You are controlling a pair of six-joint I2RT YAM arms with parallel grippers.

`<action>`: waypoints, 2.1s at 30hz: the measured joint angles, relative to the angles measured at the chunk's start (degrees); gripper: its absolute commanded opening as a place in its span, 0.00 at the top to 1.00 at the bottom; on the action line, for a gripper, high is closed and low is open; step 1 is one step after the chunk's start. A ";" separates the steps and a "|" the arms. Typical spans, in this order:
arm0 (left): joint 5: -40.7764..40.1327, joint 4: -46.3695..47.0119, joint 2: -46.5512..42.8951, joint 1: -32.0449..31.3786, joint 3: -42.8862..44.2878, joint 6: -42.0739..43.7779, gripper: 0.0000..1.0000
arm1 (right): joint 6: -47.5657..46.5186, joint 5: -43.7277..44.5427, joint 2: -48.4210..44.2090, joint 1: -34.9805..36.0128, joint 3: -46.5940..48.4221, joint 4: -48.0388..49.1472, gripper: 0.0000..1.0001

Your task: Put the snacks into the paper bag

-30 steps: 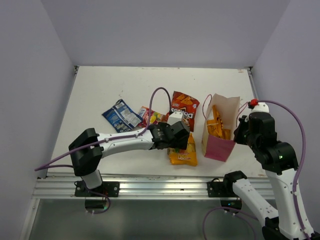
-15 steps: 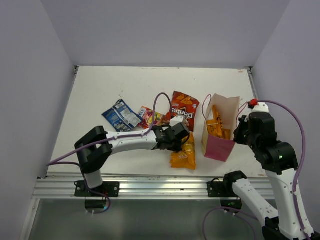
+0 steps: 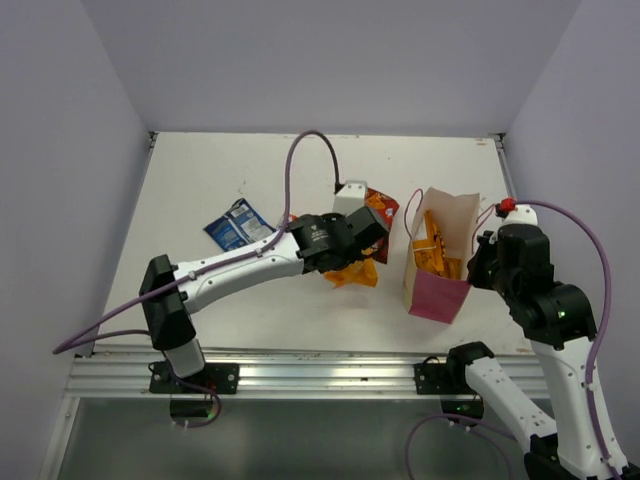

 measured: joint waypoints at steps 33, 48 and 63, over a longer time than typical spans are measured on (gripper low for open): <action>-8.74 32.11 12.20 -13.07 30.16 41.24 1.00 | -0.17 -0.24 0.00 0.02 0.00 -0.09 1.00; -1.20 30.14 11.87 -12.87 25.42 36.92 0.05 | -0.22 -1.18 0.61 0.07 0.00 -0.22 1.00; -14.51 39.41 -7.69 12.92 13.18 35.98 0.03 | 0.00 -1.20 0.90 0.17 0.24 -0.07 1.00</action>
